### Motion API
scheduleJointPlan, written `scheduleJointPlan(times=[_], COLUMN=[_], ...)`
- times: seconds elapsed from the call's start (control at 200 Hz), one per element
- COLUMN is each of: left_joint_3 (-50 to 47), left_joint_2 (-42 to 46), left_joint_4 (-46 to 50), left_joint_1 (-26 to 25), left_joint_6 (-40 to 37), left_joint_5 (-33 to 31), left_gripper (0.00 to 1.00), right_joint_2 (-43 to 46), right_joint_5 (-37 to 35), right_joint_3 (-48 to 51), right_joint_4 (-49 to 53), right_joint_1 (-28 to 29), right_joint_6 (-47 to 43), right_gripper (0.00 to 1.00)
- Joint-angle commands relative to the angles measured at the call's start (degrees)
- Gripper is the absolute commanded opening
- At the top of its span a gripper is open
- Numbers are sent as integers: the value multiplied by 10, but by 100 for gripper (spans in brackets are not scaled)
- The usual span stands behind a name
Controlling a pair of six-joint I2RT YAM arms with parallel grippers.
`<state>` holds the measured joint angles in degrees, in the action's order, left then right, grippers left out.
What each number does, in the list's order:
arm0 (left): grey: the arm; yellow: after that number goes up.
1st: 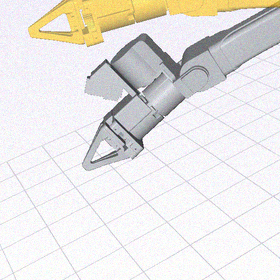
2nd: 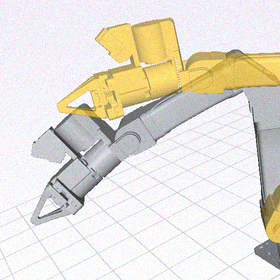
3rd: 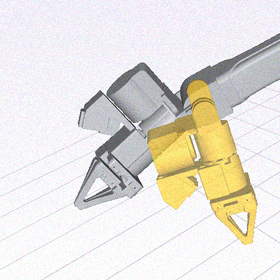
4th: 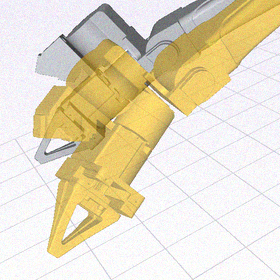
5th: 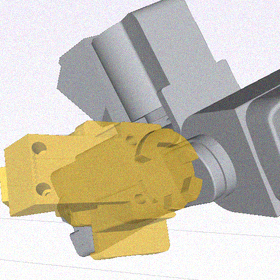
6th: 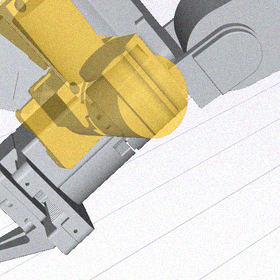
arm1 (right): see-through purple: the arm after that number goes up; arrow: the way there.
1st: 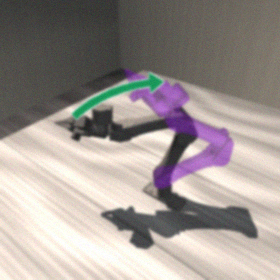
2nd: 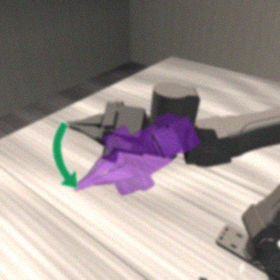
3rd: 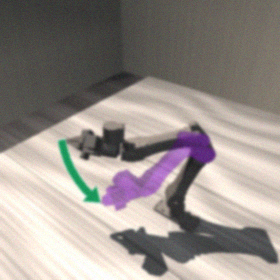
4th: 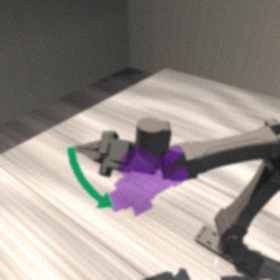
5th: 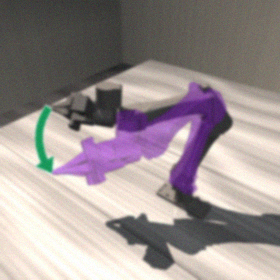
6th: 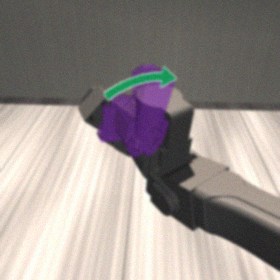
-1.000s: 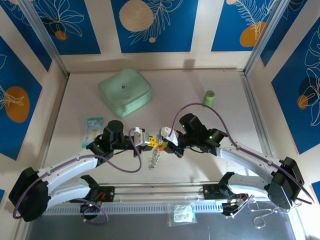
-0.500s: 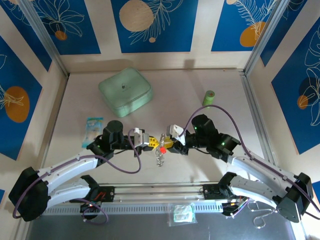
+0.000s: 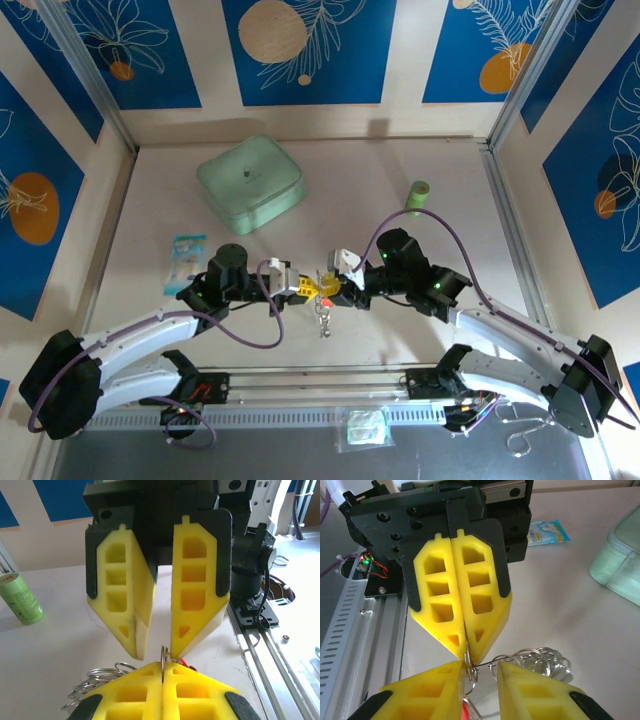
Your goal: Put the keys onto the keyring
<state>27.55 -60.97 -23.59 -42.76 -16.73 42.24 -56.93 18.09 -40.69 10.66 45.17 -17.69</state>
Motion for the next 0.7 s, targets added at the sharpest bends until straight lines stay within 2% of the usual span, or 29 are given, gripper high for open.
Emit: scheduleJointPlan(times=[0.0, 0.17, 0.345, 0.48, 0.56, 0.62, 0.695], left_joint_3=[4, 6, 3, 3, 11, 26, 47], left_joint_2=[2, 4, 3, 7, 11, 17, 21], left_joint_4=[-31, -26, -41, -39, -6, 42, 106], left_joint_1=[-7, -7, -7, -7, -7, -7, -8], left_joint_6=[6, 2, 10, 11, -2, -22, -54], left_joint_5=[17, 15, 19, 16, 6, -10, -33], left_gripper=[0, 0, 0, 0, 0, 16, 24], right_joint_2=[-2, 3, -8, -11, -8, -9, -15], right_joint_5=[22, 13, 25, 27, 20, 13, 5], right_joint_3=[3, 10, 8, 3, -8, -25, -47], right_joint_4=[0, -7, -24, -23, 0, 34, 81], right_joint_1=[3, 4, 4, 5, 5, 5, 5], right_joint_6=[2, 1, 7, -1, -16, -34, -58], right_gripper=[26, 24, 14, 0, 0, 0, 0])
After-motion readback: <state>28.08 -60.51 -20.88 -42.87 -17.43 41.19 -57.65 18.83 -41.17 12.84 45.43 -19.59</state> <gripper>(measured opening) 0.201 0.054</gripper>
